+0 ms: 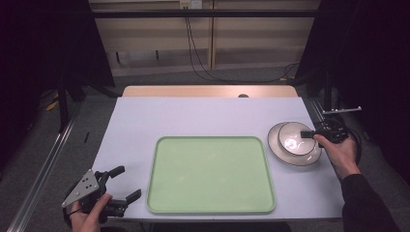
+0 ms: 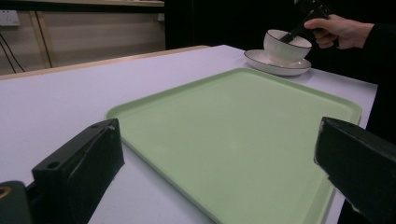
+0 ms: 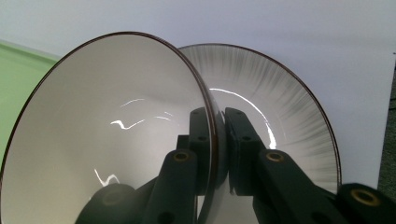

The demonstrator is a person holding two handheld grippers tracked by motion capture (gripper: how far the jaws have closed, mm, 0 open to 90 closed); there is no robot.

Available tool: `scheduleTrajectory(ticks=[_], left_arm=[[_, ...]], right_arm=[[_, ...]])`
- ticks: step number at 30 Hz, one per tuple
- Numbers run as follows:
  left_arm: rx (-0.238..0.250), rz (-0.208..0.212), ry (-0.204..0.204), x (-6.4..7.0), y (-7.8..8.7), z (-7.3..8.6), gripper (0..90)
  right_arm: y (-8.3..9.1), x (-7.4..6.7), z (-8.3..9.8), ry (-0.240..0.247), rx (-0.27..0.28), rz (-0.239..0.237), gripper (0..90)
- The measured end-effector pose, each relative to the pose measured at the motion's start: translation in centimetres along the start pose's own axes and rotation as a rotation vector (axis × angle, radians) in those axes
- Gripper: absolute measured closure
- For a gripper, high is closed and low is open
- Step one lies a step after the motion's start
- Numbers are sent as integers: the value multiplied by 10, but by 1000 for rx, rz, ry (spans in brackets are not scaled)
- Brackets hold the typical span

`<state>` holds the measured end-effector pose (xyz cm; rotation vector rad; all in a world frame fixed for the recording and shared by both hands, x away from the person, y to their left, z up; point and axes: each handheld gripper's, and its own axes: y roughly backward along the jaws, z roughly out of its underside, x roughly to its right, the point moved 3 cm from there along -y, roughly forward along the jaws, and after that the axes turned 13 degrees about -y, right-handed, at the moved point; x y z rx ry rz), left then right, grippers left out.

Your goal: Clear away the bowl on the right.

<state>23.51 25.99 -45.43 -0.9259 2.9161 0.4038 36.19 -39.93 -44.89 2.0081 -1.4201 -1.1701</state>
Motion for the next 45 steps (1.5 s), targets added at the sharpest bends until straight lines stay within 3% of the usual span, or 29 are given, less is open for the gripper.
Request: scheduleTrajectory(ticks=[6,27,40,43,45], left_arm=[[2,-1,2,0,0,0,13],[2,-1,4,0,1,0,13],[6,-5,14,1,0,0,13],[0,-3,1,0,0,0,13],[7,-7,15,1,0,-1,13]], right_arm=[[6,-1,0,-7,6,-16,820],[22,-20,1,67,6,-97,819],[21,-46,-1,131,-15,-155,818],[20,-53,-2,137,-11,-164,818],[20,-54,-2,139,-10,-167,818]])
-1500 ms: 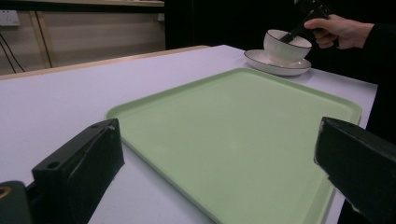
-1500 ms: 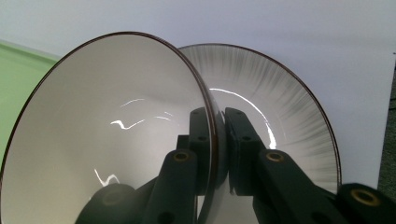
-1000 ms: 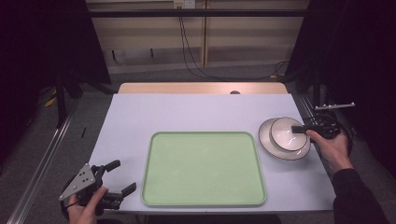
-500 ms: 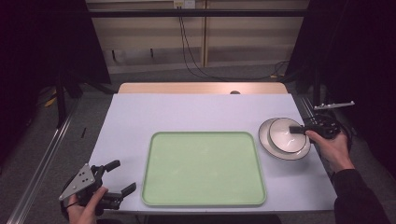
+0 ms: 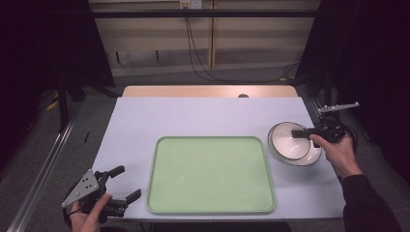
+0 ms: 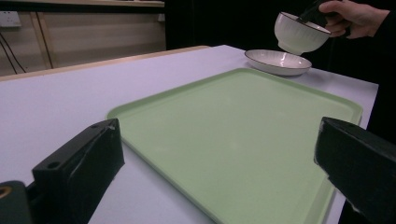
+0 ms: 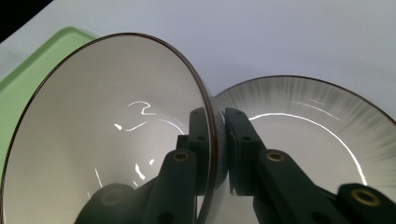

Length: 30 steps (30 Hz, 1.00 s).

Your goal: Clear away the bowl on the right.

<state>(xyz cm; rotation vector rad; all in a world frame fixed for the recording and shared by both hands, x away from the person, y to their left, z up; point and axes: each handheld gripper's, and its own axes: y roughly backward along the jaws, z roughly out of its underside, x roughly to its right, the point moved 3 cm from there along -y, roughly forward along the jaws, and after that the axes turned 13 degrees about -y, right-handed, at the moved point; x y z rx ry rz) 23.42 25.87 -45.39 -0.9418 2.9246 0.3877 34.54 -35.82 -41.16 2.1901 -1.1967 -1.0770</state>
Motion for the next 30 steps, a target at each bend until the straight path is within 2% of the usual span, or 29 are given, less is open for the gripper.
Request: scheduleTrajectory(ticks=[2,8,13,15,18,21,24,30], left_arm=[[-2,2,-4,-1,0,0,13],[-6,3,-10,-1,1,0,13],[2,3,1,0,0,0,13],[-8,4,-13,-1,1,0,13],[-2,2,-4,0,0,0,13],[-2,5,-20,-1,1,0,13],[-1,8,-14,0,1,0,13],[-3,9,-12,0,1,0,13]], right_arm=[[-2,-3,-1,1,-5,-16,818],[-9,-12,-2,16,-27,-18,818],[-17,-20,-3,30,-51,-27,818],[-20,-23,-4,27,-51,-27,818],[-22,-26,-6,34,-53,-31,818],[-26,-31,-8,38,-61,-40,818],[-33,-38,-10,45,-81,-45,818],[-40,-44,-17,51,-83,-58,818]])
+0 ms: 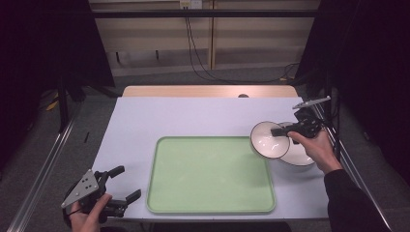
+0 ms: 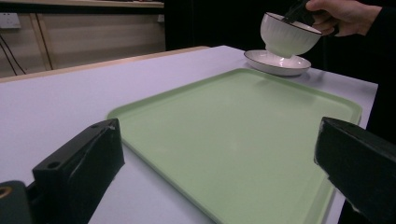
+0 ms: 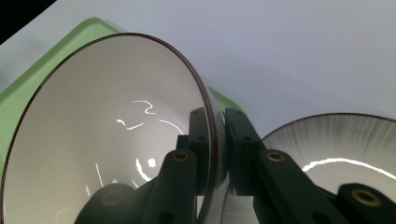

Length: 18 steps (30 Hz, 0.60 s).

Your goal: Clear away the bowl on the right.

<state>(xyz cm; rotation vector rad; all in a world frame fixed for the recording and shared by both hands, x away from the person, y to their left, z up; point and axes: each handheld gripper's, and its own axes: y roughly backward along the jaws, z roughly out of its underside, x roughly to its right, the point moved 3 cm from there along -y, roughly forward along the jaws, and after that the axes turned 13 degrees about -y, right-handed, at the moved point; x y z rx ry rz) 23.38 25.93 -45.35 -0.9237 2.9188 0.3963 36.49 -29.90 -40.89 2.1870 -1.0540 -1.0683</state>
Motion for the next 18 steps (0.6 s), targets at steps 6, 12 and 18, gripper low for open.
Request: scheduleTrajectory(ticks=[6,12,18], left_arm=[[-3,-5,2,-1,0,0,13],[-3,-3,1,0,0,0,13],[-6,-4,-3,-1,0,1,13]], right_arm=[[-9,-1,-8,0,-9,-4,818],[-21,-2,-13,-17,-15,-1,818],[-31,-3,-21,-38,-20,-12,817]])
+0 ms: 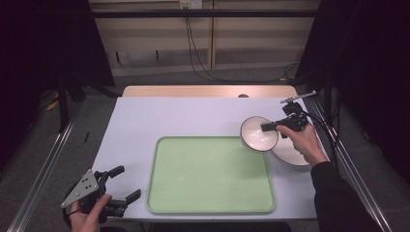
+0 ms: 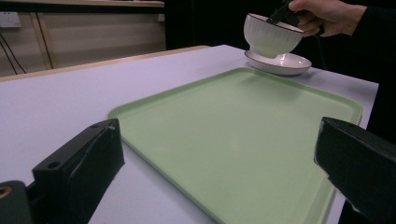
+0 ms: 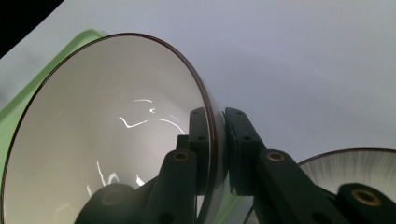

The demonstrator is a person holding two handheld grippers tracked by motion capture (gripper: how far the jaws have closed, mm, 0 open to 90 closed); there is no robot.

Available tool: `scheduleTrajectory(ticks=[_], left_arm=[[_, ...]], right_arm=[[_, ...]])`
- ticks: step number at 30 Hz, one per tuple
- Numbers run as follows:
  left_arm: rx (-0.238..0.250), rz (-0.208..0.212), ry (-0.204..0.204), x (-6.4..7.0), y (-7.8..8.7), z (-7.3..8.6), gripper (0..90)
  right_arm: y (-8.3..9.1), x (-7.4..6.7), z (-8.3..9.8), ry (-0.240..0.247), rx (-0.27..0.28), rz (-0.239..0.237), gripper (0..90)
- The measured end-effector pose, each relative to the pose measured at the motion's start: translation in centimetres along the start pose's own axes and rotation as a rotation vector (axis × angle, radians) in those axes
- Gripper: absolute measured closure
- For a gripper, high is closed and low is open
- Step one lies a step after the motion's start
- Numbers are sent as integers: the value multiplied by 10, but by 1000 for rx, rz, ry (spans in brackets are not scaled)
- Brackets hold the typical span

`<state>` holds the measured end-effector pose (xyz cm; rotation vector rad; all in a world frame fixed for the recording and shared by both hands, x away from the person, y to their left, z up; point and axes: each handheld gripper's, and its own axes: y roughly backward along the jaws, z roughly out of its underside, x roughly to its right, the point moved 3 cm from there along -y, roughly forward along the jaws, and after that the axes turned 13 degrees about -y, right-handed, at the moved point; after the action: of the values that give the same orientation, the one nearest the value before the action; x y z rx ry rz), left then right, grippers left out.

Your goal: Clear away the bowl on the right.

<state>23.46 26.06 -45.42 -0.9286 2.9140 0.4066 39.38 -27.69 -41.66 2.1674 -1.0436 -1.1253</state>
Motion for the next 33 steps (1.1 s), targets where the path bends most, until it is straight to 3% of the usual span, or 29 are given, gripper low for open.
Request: scheduleTrajectory(ticks=[11,19,26,33], left_arm=[[1,-1,1,0,0,0,13],[0,-1,3,0,0,0,13],[2,-1,3,0,0,0,13],[-2,0,-4,-1,0,0,13]], right_arm=[[-18,6,-12,-45,-10,50,817],[-27,9,-12,-74,-38,86,818],[-38,10,-8,-69,-66,90,817],[-45,16,-8,-98,-91,106,818]])
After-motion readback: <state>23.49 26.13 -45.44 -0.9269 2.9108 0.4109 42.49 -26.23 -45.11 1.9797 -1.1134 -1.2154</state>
